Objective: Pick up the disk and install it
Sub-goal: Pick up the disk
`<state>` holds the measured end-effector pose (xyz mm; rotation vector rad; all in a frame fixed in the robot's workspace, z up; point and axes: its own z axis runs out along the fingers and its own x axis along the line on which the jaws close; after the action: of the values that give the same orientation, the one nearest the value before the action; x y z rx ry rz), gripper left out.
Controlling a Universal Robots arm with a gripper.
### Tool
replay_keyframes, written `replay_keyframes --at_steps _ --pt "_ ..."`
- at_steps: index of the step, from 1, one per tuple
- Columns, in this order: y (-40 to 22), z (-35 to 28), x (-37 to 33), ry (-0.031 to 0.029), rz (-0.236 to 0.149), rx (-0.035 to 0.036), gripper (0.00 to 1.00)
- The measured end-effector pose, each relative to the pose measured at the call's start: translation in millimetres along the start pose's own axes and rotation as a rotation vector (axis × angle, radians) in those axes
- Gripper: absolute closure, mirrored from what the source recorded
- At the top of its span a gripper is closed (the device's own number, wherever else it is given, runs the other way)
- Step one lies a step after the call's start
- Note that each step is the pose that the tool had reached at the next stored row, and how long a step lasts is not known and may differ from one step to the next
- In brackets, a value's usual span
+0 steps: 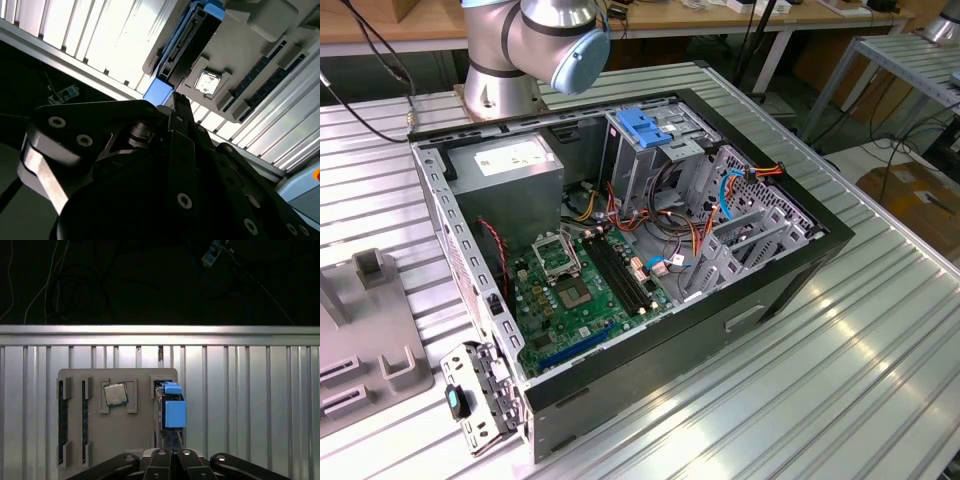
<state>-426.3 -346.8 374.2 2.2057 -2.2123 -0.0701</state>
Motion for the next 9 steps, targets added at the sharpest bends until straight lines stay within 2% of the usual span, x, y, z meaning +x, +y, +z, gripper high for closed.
replay_keyframes --at_steps 4,6,9 --pt "0.0 0.1 -0.1 0.0001 0.000 0.0008 0.89" --pt "0.0 1.0 -0.1 0.0001 0.000 0.0104 0.89" --pt "-0.1 2.7 0.0 0.0000 -0.001 0.0309 0.89"
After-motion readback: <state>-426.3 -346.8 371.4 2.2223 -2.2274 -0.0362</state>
